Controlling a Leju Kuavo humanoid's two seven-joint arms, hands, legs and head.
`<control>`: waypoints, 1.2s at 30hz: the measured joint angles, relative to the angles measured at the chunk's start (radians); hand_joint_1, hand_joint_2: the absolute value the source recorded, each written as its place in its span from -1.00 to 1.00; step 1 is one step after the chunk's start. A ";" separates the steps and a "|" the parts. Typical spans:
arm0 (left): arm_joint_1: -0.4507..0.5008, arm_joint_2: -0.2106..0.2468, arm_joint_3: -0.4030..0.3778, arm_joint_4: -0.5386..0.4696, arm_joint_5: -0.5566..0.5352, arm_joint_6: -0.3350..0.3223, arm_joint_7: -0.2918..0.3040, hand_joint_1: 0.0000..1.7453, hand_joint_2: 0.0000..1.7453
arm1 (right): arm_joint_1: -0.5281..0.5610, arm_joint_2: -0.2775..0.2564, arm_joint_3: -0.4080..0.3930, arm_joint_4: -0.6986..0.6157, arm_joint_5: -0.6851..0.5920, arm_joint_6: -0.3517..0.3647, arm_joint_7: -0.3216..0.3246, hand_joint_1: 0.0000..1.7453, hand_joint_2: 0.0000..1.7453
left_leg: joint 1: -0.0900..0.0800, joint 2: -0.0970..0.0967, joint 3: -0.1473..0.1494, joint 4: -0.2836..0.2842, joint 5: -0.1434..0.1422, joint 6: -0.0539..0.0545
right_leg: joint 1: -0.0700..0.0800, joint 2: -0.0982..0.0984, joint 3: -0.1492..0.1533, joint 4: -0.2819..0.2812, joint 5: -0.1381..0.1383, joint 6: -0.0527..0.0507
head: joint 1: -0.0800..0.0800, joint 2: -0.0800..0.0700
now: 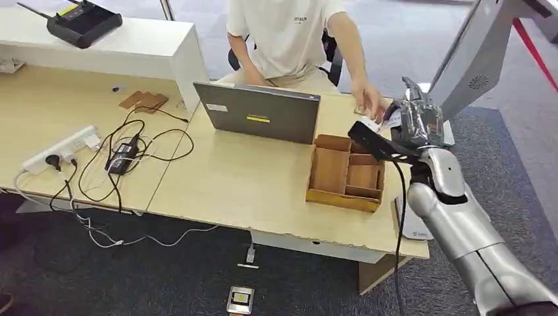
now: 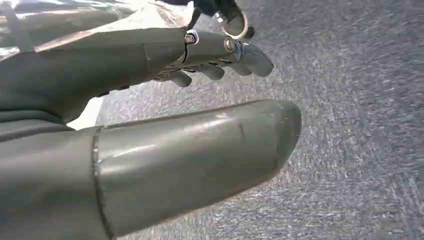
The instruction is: Pass the card to the sensor for recognition and then transmit it.
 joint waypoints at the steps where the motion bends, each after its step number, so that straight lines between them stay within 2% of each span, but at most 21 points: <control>1: 0.000 0.000 -0.007 0.000 0.000 -0.001 0.000 -1.00 -1.00 | -0.014 0.015 0.004 0.021 -0.009 0.000 -0.005 1.00 1.00 | 0.000 0.000 0.000 0.000 0.000 0.000 | 0.000 0.000 0.000 0.000 0.000 0.000 | 0.000 0.000; 4: 0.000 0.000 -0.030 0.000 0.000 -0.004 0.006 -1.00 -1.00 | -0.053 0.060 0.016 0.094 -0.034 -0.003 -0.016 1.00 1.00 | 0.000 0.000 0.000 0.000 0.000 0.000 | 0.000 0.000 0.000 0.000 0.000 0.000 | 0.000 0.000; 5: -0.001 0.000 -0.036 0.000 0.000 -0.005 0.006 -1.00 -1.00 | -0.060 0.073 0.019 0.117 -0.040 -0.003 -0.016 0.86 1.00 | 0.000 0.000 0.000 0.000 0.000 0.000 | 0.000 0.000 0.000 0.000 0.000 0.000 | 0.000 0.000; 6: 0.000 0.000 -0.039 0.000 0.000 -0.005 0.006 -1.00 -1.00 | -0.064 0.080 0.021 0.129 -0.042 -0.004 -0.016 0.58 1.00 | 0.000 0.000 0.000 0.000 0.000 0.000 | 0.000 0.000 0.000 0.000 0.000 0.000 | 0.000 0.000; 8: 0.000 0.001 -0.051 0.000 0.000 -0.005 0.010 -1.00 -1.00 | -0.074 0.102 0.027 0.170 -0.044 -0.005 -0.019 0.60 1.00 | 0.000 0.000 0.000 0.000 0.000 0.000 | 0.000 0.000 0.000 0.000 0.000 0.000 | 0.000 0.000; 9: 0.000 0.001 -0.056 0.000 0.000 -0.006 0.013 -1.00 -1.00 | -0.078 0.110 0.030 0.189 -0.045 -0.007 -0.021 0.30 1.00 | 0.000 0.000 0.000 0.000 0.000 0.000 | 0.000 0.000 0.000 0.000 0.000 0.000 | 0.000 0.000; 10: 0.000 0.001 -0.058 0.000 0.000 -0.006 0.017 -1.00 -1.00 | -0.080 0.118 0.032 0.205 -0.047 -0.008 -0.024 0.16 1.00 | 0.000 0.000 0.000 0.000 0.000 0.000 | 0.000 0.000 0.000 0.000 0.000 0.000 | 0.000 0.000; 11: 0.000 0.001 -0.059 0.000 0.000 -0.006 0.018 -1.00 -1.00 | -0.080 0.122 0.032 0.211 -0.047 -0.009 -0.025 -0.76 1.00 | 0.000 0.000 0.000 0.000 0.000 0.000 | 0.000 0.000 0.000 0.000 0.000 0.000 | 0.000 0.000; 12: 0.000 0.001 -0.060 0.000 0.000 -0.006 0.018 -1.00 -1.00 | -0.080 0.126 0.033 0.218 -0.047 -0.010 -0.026 -1.00 1.00 | 0.000 0.000 0.000 0.000 0.000 0.000 | 0.000 0.000 0.000 0.000 0.000 0.000 | 0.000 0.000; 22: 0.004 0.003 -0.073 0.000 0.001 -0.005 0.025 -1.00 -1.00 | -0.092 0.185 0.051 0.324 -0.047 -0.049 -0.037 -1.00 1.00 | 0.000 0.000 0.000 0.000 0.000 0.000 | 0.000 0.000 -0.001 0.000 0.000 0.000 | 0.000 0.000; 29: 0.006 0.004 -0.073 0.000 0.000 -0.002 0.029 -1.00 -1.00 | -0.093 0.197 0.061 0.350 -0.083 -0.125 -0.060 -1.00 1.00 | 0.000 0.000 0.000 0.000 0.000 0.000 | 0.000 0.000 -0.001 0.000 0.000 0.000 | 0.000 0.000; 32: 0.008 0.004 -0.073 0.000 0.000 0.000 0.029 -1.00 -1.00 | -0.085 0.186 0.061 0.315 -0.114 -0.153 -0.059 -1.00 1.00 | 0.000 0.000 0.000 0.000 0.000 0.000 | 0.000 0.000 -0.001 -0.001 0.000 0.000 | 0.000 0.000; 36: 0.010 0.004 -0.071 0.000 0.001 0.003 0.029 -1.00 -1.00 | -0.042 0.151 0.052 0.198 -0.158 -0.159 -0.037 -1.00 1.00 | 0.000 0.000 0.000 0.000 0.000 0.000 | 0.000 0.000 -0.001 -0.001 0.000 0.000 | 0.000 0.000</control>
